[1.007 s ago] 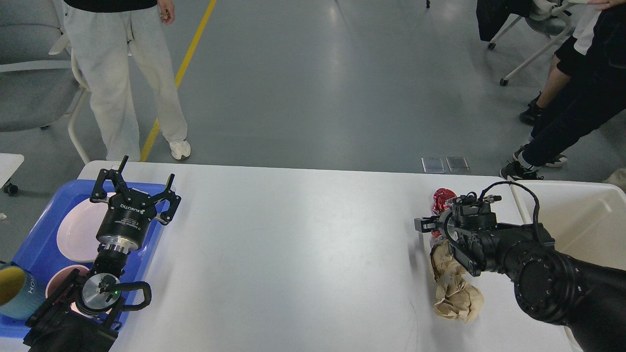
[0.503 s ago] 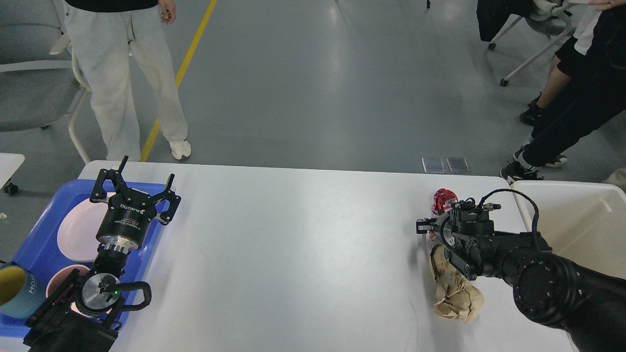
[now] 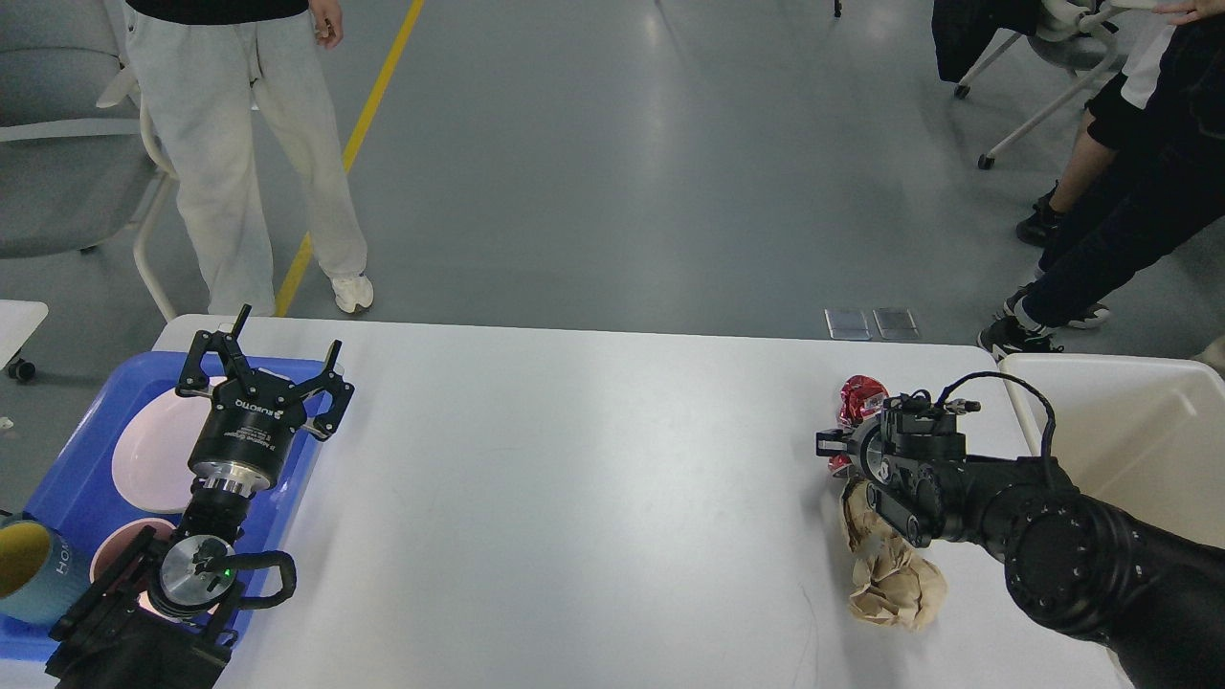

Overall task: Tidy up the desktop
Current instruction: 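Grasp the red can and lift it off the table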

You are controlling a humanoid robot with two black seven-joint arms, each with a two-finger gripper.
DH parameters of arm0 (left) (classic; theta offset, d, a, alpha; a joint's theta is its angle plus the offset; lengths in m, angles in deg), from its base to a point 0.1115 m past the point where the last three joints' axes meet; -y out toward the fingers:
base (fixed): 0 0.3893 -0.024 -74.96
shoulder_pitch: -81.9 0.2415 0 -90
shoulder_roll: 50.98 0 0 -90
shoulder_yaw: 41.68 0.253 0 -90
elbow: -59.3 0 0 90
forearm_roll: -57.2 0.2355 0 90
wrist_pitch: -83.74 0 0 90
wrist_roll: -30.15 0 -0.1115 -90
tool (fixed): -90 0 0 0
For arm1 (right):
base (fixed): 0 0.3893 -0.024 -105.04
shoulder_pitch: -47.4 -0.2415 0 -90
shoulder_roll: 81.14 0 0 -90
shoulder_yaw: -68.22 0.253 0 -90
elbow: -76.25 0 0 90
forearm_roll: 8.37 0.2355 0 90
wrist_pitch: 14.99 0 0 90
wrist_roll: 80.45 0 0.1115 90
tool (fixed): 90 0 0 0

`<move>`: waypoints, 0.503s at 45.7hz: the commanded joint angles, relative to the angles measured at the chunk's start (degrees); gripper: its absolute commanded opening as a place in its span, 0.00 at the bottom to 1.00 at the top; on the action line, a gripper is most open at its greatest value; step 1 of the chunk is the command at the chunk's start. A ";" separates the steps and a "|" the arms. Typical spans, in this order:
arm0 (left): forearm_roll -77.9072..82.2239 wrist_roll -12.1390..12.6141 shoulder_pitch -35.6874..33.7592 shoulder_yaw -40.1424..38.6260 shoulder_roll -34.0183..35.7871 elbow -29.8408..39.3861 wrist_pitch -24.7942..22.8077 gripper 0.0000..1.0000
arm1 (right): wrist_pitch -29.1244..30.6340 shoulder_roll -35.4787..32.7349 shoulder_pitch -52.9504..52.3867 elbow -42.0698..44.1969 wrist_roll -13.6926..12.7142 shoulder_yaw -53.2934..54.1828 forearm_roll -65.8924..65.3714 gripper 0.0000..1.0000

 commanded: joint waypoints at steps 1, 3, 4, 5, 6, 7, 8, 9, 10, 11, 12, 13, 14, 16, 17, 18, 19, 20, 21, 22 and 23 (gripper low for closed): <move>0.00 0.00 0.00 0.00 0.00 0.00 0.00 0.97 | 0.00 -0.33 -0.48 -0.15 -0.97 1.87 0.39 0.00; 0.00 0.08 0.00 0.00 0.00 0.00 0.00 0.97 | 0.00 -0.33 -0.66 -0.15 -1.32 2.22 0.39 0.00; 0.00 0.00 0.00 0.00 0.00 0.00 0.00 0.97 | 0.00 -0.42 -0.66 -0.24 -1.41 2.31 0.39 0.00; 0.00 0.00 0.00 0.00 0.00 0.00 0.00 0.97 | 0.00 -0.42 -0.75 -0.24 -1.50 2.31 0.39 0.00; 0.00 0.00 0.00 0.00 0.00 0.00 0.00 0.97 | 0.00 -0.42 -0.84 -0.32 -1.50 2.31 0.39 0.00; 0.00 0.00 0.00 0.00 0.00 0.00 0.00 0.97 | 0.00 -0.51 -1.01 -0.59 -1.50 2.31 0.39 0.00; 0.00 0.08 0.00 0.00 0.00 0.00 0.00 0.97 | 0.00 -0.59 -1.36 -0.94 -1.50 2.31 0.39 0.00; 0.00 0.08 0.00 0.00 0.00 0.00 0.00 0.97 | 0.00 -0.86 -1.71 -1.46 -1.50 2.40 0.39 0.00; 0.00 0.00 0.00 0.00 0.00 0.00 0.00 0.97 | 0.00 -1.03 -2.15 -1.99 -1.50 2.49 0.39 0.00; 0.00 0.00 0.00 0.00 0.00 0.00 0.00 0.97 | 0.00 -1.30 -2.68 -2.52 -1.50 2.66 0.39 0.00; 0.00 0.00 0.00 0.00 0.00 0.00 0.00 0.97 | 0.00 -1.65 -3.20 -3.22 -1.59 2.84 0.39 0.00; 0.00 0.00 0.00 0.00 0.00 0.00 0.00 0.97 | 0.00 -2.00 -3.91 -4.10 -1.59 3.02 0.39 0.00; 0.00 0.00 0.00 0.00 0.00 0.00 0.00 0.97 | 0.00 -2.44 -4.78 -5.06 -1.59 3.19 0.39 0.00; 0.00 0.08 0.00 0.00 0.00 0.00 0.00 0.97 | 0.09 -3.40 -7.15 -8.04 -1.59 3.19 0.48 0.00; 0.00 0.08 0.00 0.00 0.00 0.00 0.00 0.97 | 0.18 -4.19 -8.64 -10.15 -1.68 3.19 0.48 0.00; 0.00 0.08 0.00 0.00 0.00 0.00 0.00 0.97 | 0.27 -5.16 -10.40 -12.78 -1.76 3.19 0.57 0.00; 0.00 0.08 0.00 0.00 0.00 0.00 0.00 0.97 | 0.44 -6.47 -12.24 -15.76 -1.94 3.02 0.74 0.00; 0.00 0.08 0.00 0.00 0.00 0.00 0.00 0.97 | 0.70 -8.05 -14.26 -19.19 -2.12 2.84 0.83 0.00; 0.00 0.08 0.00 0.00 0.00 0.00 0.00 0.97 | 1.23 -9.81 -16.72 -22.44 -2.46 2.58 0.83 0.00; 0.00 0.08 0.00 0.00 0.00 0.00 0.00 0.97 | 1.84 -11.30 -19.27 -25.52 -2.73 2.32 0.92 0.00; 0.00 0.08 0.00 0.00 0.00 0.00 0.00 0.97 | 2.46 -12.62 -21.99 -28.68 -3.08 1.97 0.92 0.00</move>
